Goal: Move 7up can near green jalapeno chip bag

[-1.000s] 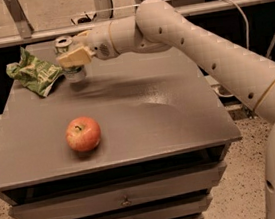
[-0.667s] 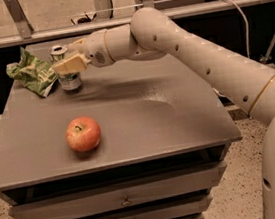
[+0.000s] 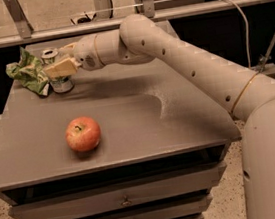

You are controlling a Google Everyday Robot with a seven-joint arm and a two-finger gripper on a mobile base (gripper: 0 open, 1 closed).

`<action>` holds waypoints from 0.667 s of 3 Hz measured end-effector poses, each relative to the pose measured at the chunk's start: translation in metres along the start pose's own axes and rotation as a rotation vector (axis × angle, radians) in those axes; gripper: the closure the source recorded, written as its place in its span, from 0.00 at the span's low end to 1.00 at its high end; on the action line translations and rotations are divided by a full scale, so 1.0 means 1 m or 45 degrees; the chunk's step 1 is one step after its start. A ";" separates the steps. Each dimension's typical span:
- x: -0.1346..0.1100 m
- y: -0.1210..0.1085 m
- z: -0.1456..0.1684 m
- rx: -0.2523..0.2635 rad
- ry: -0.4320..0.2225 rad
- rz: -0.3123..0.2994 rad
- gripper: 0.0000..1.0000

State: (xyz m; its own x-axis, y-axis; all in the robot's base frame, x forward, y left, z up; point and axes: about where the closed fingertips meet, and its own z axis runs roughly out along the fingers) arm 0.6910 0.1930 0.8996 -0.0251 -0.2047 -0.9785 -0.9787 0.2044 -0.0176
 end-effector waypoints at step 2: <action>0.005 -0.012 0.002 0.030 -0.004 -0.004 0.14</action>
Offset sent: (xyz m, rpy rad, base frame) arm 0.0195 -0.0071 -0.0057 0.0037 -0.0113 -0.0385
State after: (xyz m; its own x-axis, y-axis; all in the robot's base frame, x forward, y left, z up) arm 0.7034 0.1919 0.8948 -0.0214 -0.2026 -0.9790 -0.9738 0.2261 -0.0255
